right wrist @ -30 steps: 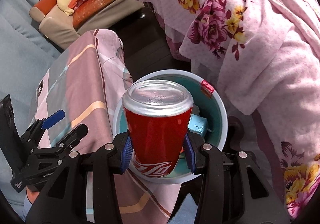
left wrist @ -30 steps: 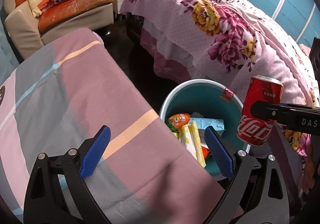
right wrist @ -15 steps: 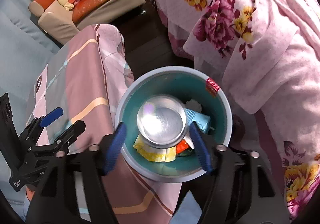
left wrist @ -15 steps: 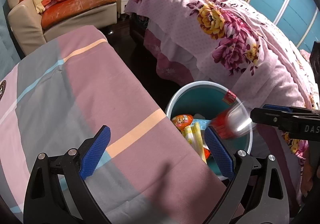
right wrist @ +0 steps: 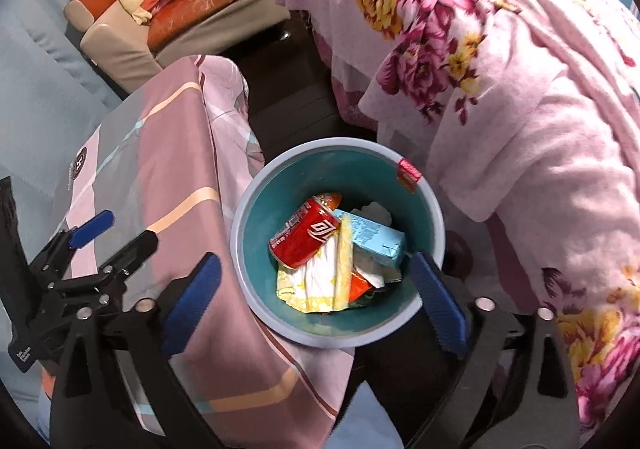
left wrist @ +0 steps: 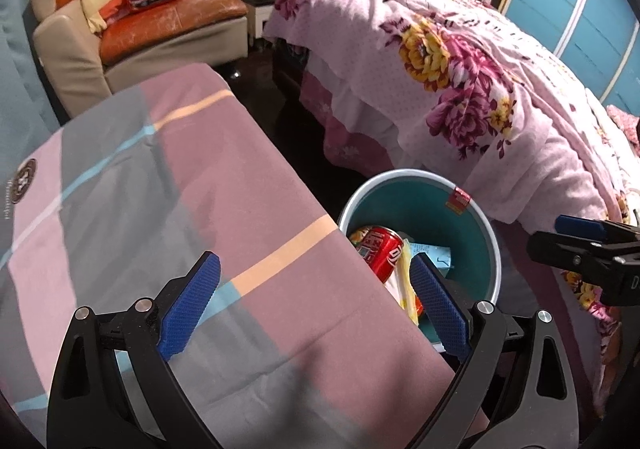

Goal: Collect trash

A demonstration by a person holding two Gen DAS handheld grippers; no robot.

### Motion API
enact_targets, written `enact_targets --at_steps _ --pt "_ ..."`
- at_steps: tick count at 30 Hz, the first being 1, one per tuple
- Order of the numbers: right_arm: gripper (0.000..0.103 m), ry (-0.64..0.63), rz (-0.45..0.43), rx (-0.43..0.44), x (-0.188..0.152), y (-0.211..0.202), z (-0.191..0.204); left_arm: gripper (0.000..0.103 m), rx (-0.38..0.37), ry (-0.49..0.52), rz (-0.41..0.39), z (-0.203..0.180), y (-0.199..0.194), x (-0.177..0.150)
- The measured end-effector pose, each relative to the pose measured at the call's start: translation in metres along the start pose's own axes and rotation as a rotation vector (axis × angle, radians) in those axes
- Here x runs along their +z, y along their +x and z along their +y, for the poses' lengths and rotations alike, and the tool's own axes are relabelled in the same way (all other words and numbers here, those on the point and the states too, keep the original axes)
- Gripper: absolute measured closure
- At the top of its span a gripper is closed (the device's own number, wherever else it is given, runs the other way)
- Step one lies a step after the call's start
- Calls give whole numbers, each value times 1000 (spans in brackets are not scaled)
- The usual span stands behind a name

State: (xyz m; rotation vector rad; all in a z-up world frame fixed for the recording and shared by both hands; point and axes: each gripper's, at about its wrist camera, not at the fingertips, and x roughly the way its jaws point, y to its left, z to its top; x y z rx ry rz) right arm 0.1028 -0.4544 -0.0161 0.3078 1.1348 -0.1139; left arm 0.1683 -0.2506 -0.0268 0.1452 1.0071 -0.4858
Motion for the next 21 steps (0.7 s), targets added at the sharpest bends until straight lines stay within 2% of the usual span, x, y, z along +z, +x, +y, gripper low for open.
enact_targets --at_steps 15,21 --pt "7 -105 -110 -114 -47 -64 17 4 39 20 -29 -12 -53 -29" --pt "7 -113 -131 -106 -69 -80 14 4 58 20 -51 -17 -74 -45"
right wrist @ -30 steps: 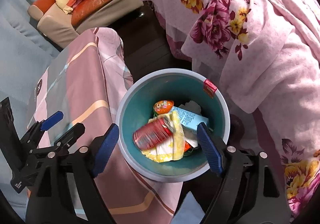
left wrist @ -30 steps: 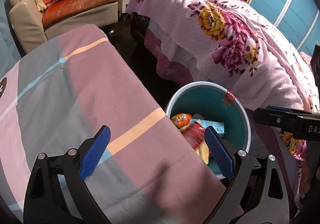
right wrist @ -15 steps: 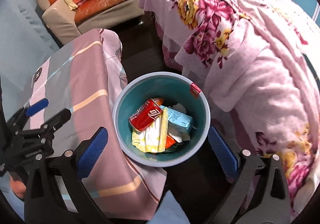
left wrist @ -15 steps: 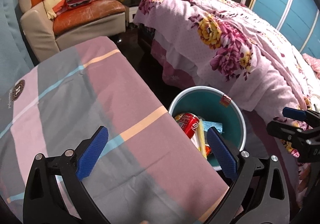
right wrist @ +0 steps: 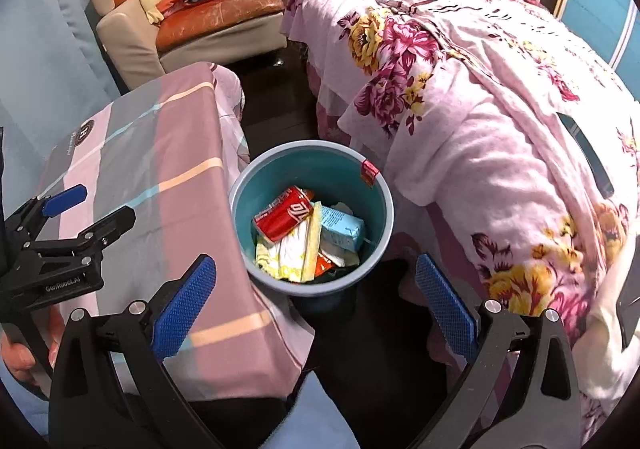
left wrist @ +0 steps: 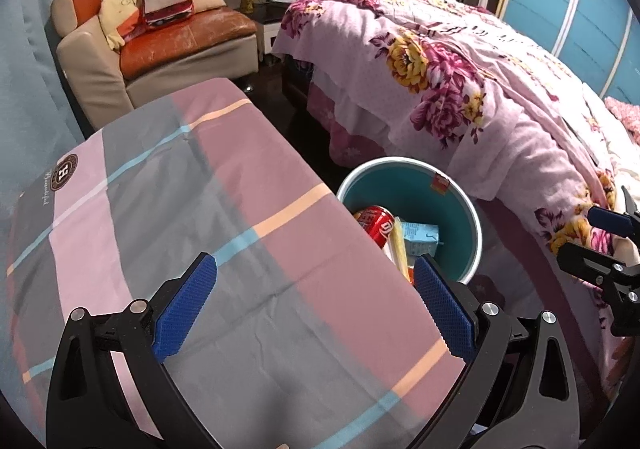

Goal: Collect trash

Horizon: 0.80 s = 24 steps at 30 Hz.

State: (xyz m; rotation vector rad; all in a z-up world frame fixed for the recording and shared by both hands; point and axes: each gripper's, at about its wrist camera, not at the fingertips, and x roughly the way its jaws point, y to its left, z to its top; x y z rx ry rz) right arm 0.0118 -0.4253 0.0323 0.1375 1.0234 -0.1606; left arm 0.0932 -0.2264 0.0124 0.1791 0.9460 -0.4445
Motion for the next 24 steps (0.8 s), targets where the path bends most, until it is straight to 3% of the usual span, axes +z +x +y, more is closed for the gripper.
enact_targets --at_steps 12,24 --pt "7 -27 -19 12 -34 -15 -1 4 45 5 -13 -16 -13 -25" --pt "7 -28 -43 17 -40 -13 0 4 54 6 -10 -18 -13 -35"
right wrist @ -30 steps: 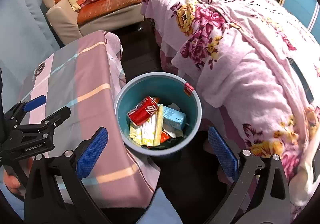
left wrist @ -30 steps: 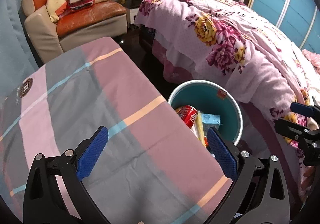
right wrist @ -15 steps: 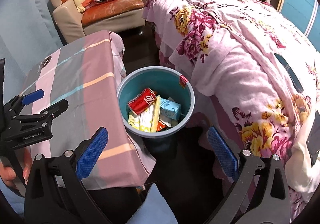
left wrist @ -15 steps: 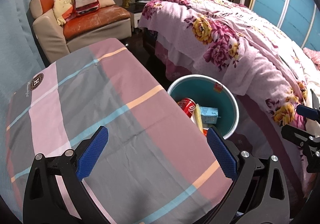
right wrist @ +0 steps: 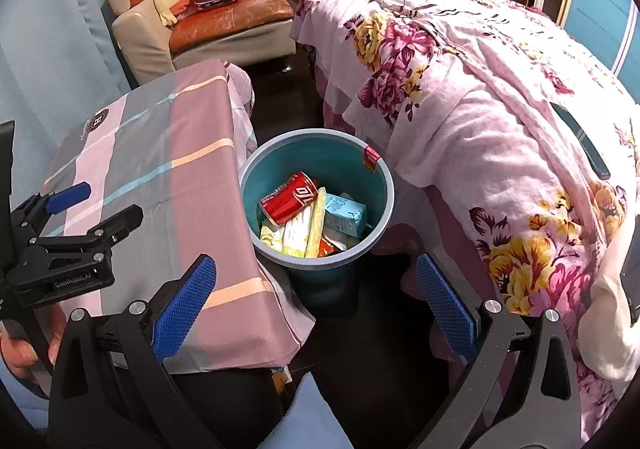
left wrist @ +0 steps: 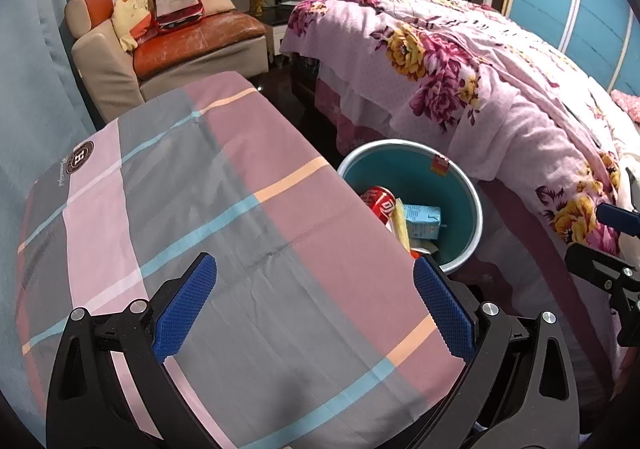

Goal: Collect trash

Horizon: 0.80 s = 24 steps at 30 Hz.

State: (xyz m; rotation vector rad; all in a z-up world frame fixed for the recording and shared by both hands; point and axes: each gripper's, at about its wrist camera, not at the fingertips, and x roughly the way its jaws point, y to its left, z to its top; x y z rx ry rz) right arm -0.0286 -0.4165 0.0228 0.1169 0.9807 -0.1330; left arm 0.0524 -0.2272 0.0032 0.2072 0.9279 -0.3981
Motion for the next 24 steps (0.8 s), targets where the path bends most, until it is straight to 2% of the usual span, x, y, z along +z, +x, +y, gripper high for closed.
enact_targets --at_steps 9,14,24 --pt "7 2 -1 1 2 5 2 4 -3 -18 2 2 9 -4" --pt "7 4 -11 -7 4 10 3 4 -32 -41 9 7 16 -6" --pt "7 15 13 -21 7 28 0 4 24 -42 9 12 31 -11"
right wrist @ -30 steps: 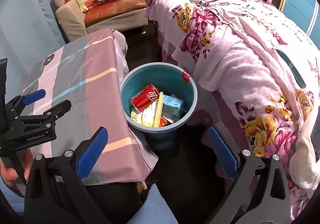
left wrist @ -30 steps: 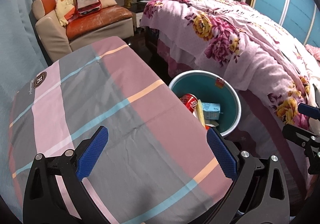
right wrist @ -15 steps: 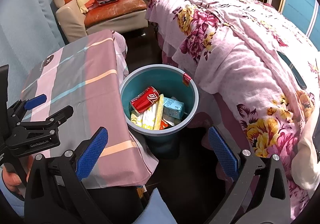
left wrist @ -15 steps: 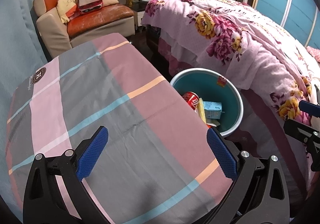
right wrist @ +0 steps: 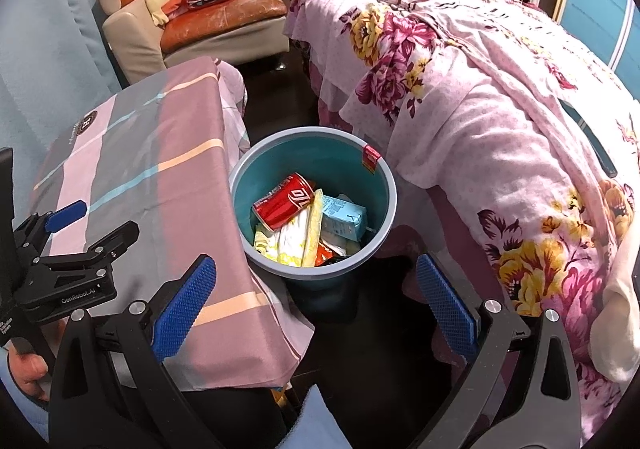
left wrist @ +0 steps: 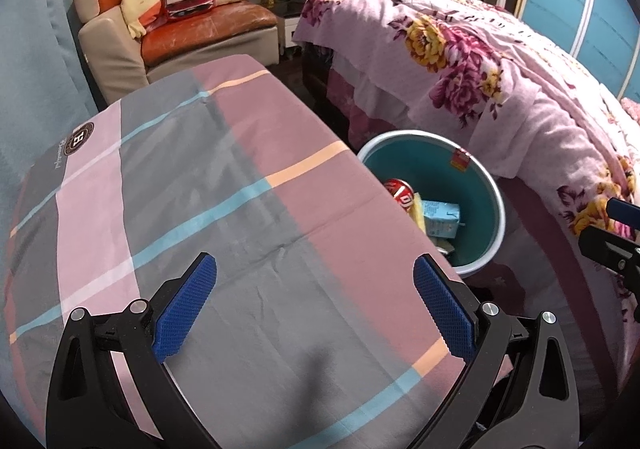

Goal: Collect trash

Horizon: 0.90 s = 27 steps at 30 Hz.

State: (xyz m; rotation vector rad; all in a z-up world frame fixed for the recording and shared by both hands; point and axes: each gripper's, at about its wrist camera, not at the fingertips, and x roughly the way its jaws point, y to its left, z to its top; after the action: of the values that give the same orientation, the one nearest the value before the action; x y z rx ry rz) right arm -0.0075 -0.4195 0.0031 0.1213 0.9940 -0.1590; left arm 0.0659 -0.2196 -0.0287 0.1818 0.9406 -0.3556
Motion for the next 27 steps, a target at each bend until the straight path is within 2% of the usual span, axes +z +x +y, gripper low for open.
enact_targets --at_steps 14,27 --pt "7 -7 35 -20 6 26 2 4 41 17 4 5 15 3" --pt "7 -21 42 -47 10 33 4 4 33 33 5 2 18 2"
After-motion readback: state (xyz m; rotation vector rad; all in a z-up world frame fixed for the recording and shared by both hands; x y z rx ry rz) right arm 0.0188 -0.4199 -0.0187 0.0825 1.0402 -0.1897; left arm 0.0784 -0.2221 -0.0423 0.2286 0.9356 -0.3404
